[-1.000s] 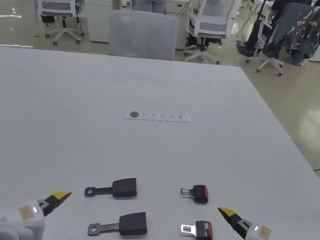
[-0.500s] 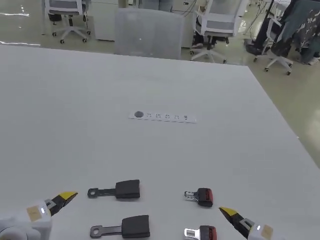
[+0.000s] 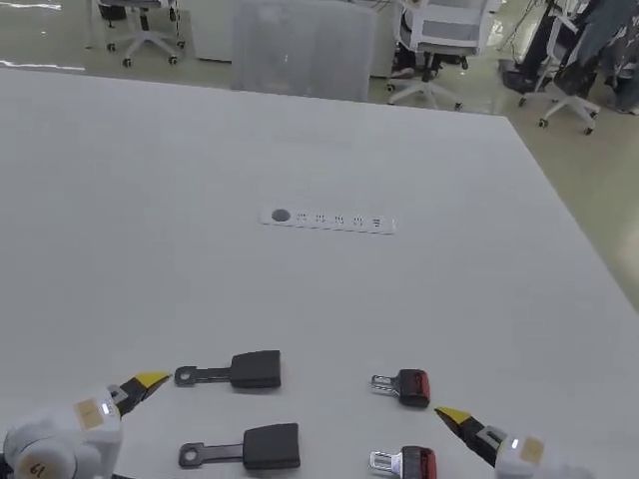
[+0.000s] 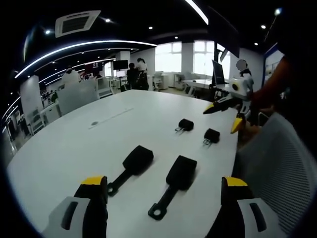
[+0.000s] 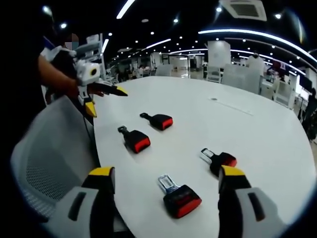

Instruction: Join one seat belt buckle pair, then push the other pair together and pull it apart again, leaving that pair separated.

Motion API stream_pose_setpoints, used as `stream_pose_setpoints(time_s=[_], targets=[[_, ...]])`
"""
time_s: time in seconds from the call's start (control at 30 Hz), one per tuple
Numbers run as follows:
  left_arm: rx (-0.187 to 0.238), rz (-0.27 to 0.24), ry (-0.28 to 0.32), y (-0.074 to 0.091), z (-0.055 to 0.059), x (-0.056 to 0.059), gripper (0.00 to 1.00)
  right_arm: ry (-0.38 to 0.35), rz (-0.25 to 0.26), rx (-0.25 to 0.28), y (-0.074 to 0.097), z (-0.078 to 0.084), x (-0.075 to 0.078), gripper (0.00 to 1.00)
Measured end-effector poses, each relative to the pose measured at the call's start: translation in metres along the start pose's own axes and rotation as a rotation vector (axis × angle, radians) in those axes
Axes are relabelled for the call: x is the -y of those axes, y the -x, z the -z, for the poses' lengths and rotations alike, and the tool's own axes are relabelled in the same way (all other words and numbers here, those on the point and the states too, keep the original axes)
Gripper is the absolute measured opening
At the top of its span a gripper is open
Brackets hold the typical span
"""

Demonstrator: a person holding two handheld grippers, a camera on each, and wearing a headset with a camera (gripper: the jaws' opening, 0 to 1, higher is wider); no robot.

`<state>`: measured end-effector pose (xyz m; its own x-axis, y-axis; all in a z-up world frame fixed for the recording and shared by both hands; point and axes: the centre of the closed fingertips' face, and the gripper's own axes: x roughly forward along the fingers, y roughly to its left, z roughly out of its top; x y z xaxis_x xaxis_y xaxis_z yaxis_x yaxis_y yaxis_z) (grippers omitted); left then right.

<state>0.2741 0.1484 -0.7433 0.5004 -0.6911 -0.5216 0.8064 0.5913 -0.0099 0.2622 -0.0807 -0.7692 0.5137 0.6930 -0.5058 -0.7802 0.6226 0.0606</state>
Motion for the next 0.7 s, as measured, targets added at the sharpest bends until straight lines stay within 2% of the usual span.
stream_pose_setpoints(time_s=[0.3, 0.7], targets=[[-0.031, 0.039, -0.011, -0.018, 0.005, 0.002, 0.97, 0.014, -0.017, -0.026, -0.004, 0.004, 0.011, 0.87], [-0.064, 0.089, -0.029, -0.04, 0.008, 0.003, 0.94, 0.028, -0.081, -0.078, -0.01, 0.019, 0.016, 0.84]])
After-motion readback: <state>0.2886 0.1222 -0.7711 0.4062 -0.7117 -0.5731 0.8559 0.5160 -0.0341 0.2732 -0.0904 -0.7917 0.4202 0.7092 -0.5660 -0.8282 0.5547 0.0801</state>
